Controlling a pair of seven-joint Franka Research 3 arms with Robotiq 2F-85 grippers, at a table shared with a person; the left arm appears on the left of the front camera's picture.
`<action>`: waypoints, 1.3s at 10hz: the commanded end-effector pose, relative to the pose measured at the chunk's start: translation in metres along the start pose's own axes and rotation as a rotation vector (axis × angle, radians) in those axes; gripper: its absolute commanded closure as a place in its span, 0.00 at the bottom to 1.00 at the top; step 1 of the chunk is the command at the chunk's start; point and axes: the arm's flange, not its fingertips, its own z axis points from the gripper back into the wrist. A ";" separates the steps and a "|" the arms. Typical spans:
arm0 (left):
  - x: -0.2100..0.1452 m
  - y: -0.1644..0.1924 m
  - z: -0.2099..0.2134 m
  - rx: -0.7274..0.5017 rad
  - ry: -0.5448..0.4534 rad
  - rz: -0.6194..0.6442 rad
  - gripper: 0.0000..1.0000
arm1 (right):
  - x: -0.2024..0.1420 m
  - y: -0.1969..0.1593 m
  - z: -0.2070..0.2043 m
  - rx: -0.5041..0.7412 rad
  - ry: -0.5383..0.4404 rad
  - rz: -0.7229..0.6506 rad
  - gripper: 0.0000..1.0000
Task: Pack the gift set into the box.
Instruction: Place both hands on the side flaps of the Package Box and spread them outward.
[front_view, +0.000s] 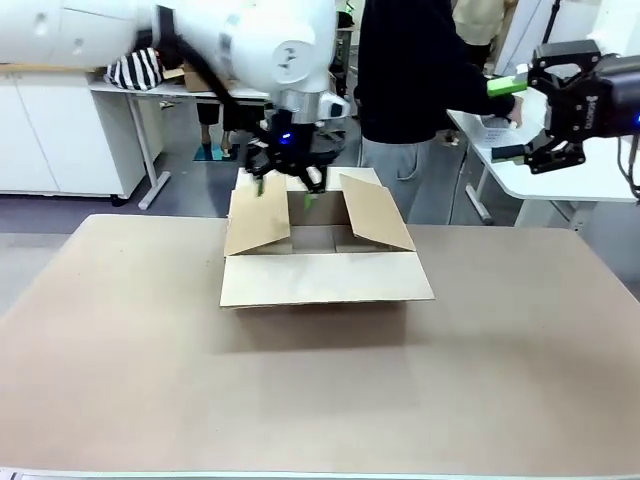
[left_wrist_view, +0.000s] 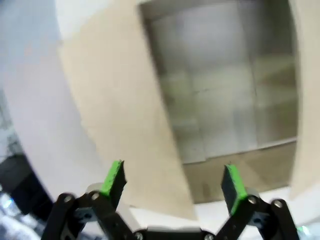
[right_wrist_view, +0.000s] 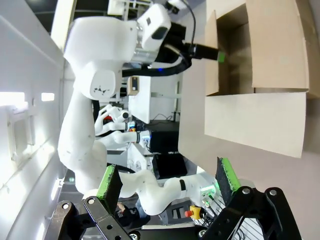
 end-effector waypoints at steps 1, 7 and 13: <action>-0.012 0.014 -0.014 0.019 0.039 0.028 0.00 | 0.002 -0.001 -0.003 0.032 -0.008 0.025 0.00; -0.003 -0.006 -0.011 0.133 -0.040 0.286 0.00 | 0.002 -0.001 -0.003 0.032 -0.008 0.025 0.00; 0.009 -0.003 -0.031 0.267 0.039 0.413 0.00 | 0.002 -0.001 -0.003 0.032 -0.008 0.025 0.00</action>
